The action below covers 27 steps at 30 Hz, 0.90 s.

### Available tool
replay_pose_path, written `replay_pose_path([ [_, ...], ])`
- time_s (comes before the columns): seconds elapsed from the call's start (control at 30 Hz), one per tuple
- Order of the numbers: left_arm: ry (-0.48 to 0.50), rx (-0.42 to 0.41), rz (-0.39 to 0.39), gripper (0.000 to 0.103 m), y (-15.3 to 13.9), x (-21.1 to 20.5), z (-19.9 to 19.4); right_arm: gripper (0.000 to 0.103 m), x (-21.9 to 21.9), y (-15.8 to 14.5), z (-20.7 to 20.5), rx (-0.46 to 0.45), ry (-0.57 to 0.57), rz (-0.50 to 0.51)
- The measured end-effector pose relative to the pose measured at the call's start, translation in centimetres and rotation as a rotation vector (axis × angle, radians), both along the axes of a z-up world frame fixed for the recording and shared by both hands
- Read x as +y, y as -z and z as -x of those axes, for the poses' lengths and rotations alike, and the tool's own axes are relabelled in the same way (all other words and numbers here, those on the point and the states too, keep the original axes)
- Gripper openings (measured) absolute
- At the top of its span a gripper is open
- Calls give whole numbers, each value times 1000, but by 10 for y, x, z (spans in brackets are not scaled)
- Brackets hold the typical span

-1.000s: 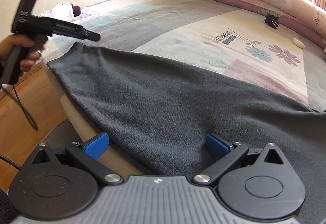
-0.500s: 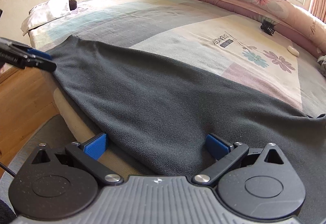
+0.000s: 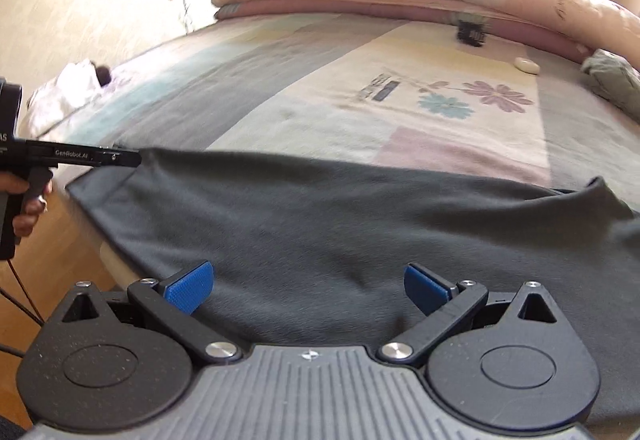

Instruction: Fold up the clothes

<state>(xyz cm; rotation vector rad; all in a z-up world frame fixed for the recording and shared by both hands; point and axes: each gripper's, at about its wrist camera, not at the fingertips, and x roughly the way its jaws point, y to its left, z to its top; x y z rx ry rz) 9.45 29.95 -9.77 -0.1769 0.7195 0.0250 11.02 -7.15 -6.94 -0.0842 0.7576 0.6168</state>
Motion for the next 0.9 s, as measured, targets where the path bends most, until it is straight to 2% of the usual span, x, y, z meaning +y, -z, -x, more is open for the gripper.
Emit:
replay_pose_path([
  [0.1, -3, -32, -37, 71, -14, -8, 3, 103, -11, -4, -12, -12, 48, -17],
  [0.2, 77, -54, -46, 72, -23, -25, 15, 103, -11, -8, -32, -44, 75, 31],
  [0.33, 111, -9, -68, 75, -11, -37, 16, 103, -2, -4, -67, -41, 108, 101],
  [0.4, 126, 15, -79, 75, -4, -43, 17, 103, 6, 7, -86, -6, 136, 144],
  [0.43, 100, 49, -90, 75, 2, -41, 15, 103, 9, 14, -93, 22, 155, 152],
  [0.47, 96, 35, -98, 76, 4, -39, 16, 103, 12, 21, -100, 48, 173, 160],
  [0.53, 96, 38, -90, 76, 4, -35, 18, 103, 20, 25, -103, -10, 188, 186],
  [0.63, 81, 54, -98, 76, 3, -31, 17, 103, 29, 26, -114, -16, 212, 198],
  [0.73, 76, 63, -104, 77, 3, -31, 18, 103, 31, 24, -109, -1, 237, 208],
  [0.9, 73, 64, -105, 78, 3, -30, 17, 103, 23, 22, -53, -8, 186, 212],
])
